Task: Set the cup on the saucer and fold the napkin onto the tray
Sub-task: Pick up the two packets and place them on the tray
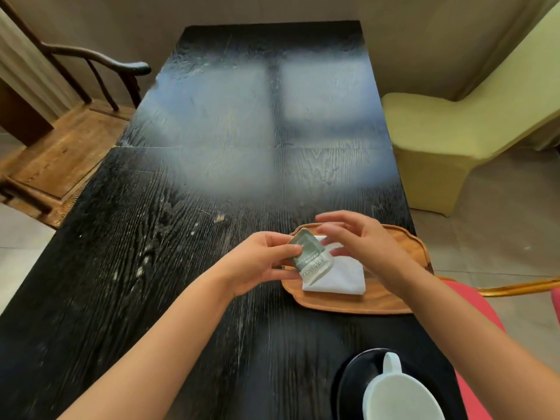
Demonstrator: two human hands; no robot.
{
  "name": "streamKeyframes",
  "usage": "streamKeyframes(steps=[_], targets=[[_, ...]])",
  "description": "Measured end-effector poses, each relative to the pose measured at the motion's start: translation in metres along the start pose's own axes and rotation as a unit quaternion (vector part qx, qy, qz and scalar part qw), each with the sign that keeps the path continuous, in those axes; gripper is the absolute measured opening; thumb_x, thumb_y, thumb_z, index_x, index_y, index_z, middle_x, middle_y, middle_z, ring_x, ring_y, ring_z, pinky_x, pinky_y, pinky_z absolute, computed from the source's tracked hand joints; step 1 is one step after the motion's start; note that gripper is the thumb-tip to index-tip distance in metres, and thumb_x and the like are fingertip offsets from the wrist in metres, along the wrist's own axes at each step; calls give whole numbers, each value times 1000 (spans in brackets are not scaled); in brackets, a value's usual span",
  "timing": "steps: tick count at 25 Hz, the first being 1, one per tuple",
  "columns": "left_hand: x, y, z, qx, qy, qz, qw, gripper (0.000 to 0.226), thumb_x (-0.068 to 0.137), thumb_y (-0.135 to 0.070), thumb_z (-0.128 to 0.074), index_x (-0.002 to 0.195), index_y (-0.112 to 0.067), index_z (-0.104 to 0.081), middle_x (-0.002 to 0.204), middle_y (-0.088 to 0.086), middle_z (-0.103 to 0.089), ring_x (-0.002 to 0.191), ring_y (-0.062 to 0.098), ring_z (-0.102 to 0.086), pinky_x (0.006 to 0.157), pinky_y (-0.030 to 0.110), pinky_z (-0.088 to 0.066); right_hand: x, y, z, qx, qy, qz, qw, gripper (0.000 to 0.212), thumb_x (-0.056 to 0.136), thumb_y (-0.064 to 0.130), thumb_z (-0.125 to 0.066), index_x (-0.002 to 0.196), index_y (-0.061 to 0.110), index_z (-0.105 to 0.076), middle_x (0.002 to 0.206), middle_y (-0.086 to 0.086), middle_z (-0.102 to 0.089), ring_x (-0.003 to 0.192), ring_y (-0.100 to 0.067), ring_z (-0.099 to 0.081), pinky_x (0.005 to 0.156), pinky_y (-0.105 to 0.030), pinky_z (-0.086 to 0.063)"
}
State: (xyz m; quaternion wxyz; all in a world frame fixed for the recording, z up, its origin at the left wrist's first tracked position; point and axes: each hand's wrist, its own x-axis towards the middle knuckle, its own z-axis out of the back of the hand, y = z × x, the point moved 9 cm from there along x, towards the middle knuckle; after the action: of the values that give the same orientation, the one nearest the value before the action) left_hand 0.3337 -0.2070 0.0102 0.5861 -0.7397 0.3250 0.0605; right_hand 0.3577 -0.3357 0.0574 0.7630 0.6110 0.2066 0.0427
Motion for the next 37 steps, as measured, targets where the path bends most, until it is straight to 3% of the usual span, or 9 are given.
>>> streamKeyframes(steps=[5, 13, 17, 22, 25, 28, 31, 34, 37], targets=[[2, -11, -27, 169, -41, -48, 984, 18, 89, -6, -59, 103, -8, -68, 99, 14, -73, 86, 17, -71, 68, 23, -58, -18, -22, 16, -44, -23, -69, 996, 7, 81, 5, -66, 88, 4, -69, 87, -13, -72, 70, -13, -67, 55, -18, -54], [0, 23, -60, -6, -169, -64, 984, 18, 81, -9, -70, 99, -7, -67, 86, 6, -75, 77, 16, -73, 63, 21, -56, -45, -35, 67, 84, -158, -31, 983, 20, 81, -1, -64, 69, 15, -65, 64, 1, -71, 60, -12, -68, 53, -23, -56], [5, 26, -81, -3, -215, -106, 971, 9, 80, -4, -69, 84, -12, -70, 79, 2, -74, 71, 13, -71, 61, 18, -54, -56, -50, 88, 91, -178, -56, 978, 14, 81, 1, -64, 74, 13, -64, 74, -8, -70, 64, -18, -69, 57, -29, -58], [15, 22, -111, 22, -240, -145, 960, 12, 81, -8, -69, 84, -20, -69, 81, 1, -73, 72, 8, -70, 59, 16, -53, -61, -50, 115, 81, -192, -43, 977, 18, 81, 2, -66, 69, 15, -65, 60, 3, -69, 53, -7, -65, 49, -18, -53], [19, 17, -122, 80, -249, -175, 949, 13, 86, -17, -64, 92, -29, -67, 90, -6, -72, 86, 9, -68, 72, 26, -56, -59, -45, 138, 87, -202, -16, 975, 21, 81, 0, -64, 66, 15, -64, 52, 6, -67, 49, -3, -61, 48, -16, -50], [14, 11, -128, 287, -270, -223, 892, 28, 90, -18, -58, 117, -24, -57, 110, -11, -60, 103, 3, -56, 88, 25, -50, -53, -62, 157, 92, -206, -47, 973, 22, 82, -1, -63, 66, 14, -63, 52, 6, -65, 48, -2, -60, 47, -15, -51], [28, 24, -158, 497, -179, -224, 819, 52, 89, -16, -54, 138, -20, -38, 140, 0, -40, 131, 13, -36, 103, 19, -31, -36, -100, 149, 47, -188, -125, 973, 23, 82, -2, -63, 65, 13, -59, 60, -1, -59, 41, 3, -55, 39, -13, -45], [47, 47, -182, 603, -136, -165, 769, 67, 89, -22, -49, 147, -17, -17, 153, 10, -19, 140, 23, -21, 110, 33, -28, -19, -131, 139, 5, -184, -174, 967, 22, 81, 2, -65, 66, 15, -58, 67, -4, -58, 51, -7, -56, 43, -17, -46], [63, 64, -193, 653, -120, -99, 742, 74, 91, -27, -47, 148, -11, -4, 155, 13, -11, 142, 25, -12, 110, 37, -28, -11, -149, 140, -30, -200, -193, 960, 18, 80, 7, -67, 66, 17, -60, 77, -8, -63, 65, -20, -60, 60, -36, -55]])
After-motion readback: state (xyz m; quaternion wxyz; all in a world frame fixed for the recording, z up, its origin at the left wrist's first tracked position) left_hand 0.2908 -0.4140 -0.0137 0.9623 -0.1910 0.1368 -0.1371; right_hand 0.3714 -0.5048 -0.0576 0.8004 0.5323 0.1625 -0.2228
